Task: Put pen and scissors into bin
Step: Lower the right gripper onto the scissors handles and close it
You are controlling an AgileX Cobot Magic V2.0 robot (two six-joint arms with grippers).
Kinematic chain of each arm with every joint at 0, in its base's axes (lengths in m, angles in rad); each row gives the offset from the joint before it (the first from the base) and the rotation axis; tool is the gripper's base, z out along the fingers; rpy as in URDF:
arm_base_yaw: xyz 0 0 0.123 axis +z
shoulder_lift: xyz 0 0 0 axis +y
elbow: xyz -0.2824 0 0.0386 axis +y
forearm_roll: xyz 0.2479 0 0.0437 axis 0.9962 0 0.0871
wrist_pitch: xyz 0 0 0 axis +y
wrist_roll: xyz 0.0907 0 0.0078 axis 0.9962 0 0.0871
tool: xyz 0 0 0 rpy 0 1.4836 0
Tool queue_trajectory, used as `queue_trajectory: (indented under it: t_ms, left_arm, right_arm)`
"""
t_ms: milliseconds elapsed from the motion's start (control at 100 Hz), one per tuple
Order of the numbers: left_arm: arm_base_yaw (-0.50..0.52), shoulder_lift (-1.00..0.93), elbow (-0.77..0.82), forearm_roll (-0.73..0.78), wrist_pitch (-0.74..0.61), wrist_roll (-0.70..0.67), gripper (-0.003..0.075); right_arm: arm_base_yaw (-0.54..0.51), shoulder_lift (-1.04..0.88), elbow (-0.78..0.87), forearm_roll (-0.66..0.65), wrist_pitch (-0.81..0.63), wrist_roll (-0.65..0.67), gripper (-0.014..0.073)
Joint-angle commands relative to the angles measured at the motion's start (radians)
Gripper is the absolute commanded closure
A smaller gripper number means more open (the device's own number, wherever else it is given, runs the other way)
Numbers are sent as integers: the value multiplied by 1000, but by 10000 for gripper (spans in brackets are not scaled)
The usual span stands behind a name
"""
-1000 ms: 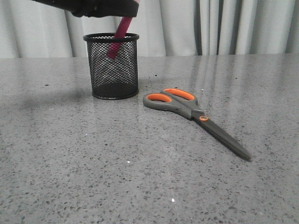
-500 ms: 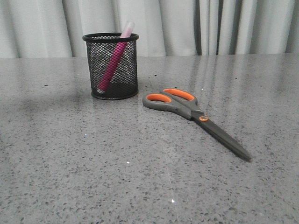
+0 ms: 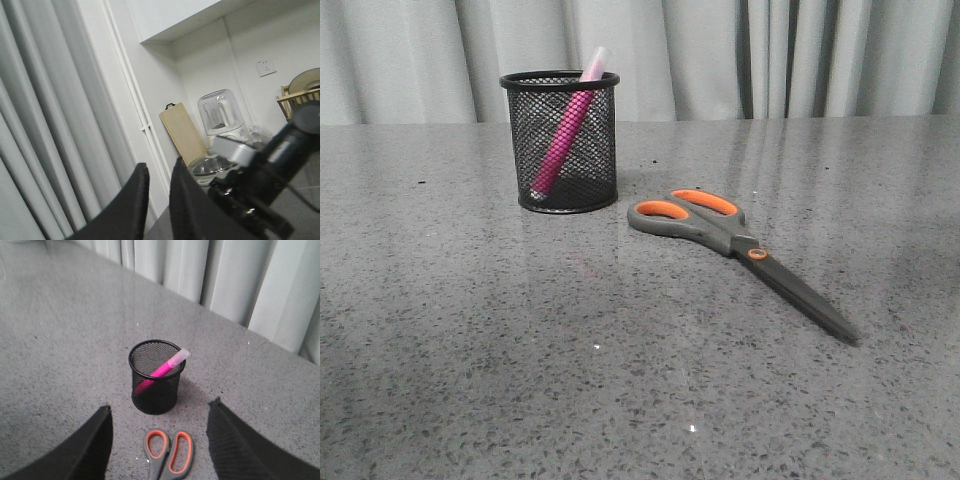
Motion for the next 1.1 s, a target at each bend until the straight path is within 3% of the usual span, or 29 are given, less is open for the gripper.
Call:
queue_trajectory:
  t_ms: [0,150,250,480,880,1090]
  left_arm:
    - [-4,-53,-22,69,-20,-112,640]
    - [-4,-89,-18,257,2,-323,640]
    - [-4,-91,4,313,37,-405,640]
    - [-4,-91,78,314,96,-423,640]
    - [-4,-91,111,294,114,-425,640]
    - [-4,-91,111,294,154,-425,640]
  right_arm:
    - [54,92,-141,-164,-11,194,214]
    - [166,292,-310,-516,195,534,214]
    - [231,402,-373,-643,341,663,214]
    - [261,557,-379,-648,449,757,214]
    - [261,661,-375,-556,378,767,209]
    - [262,719,-375,-583,373,775,209]
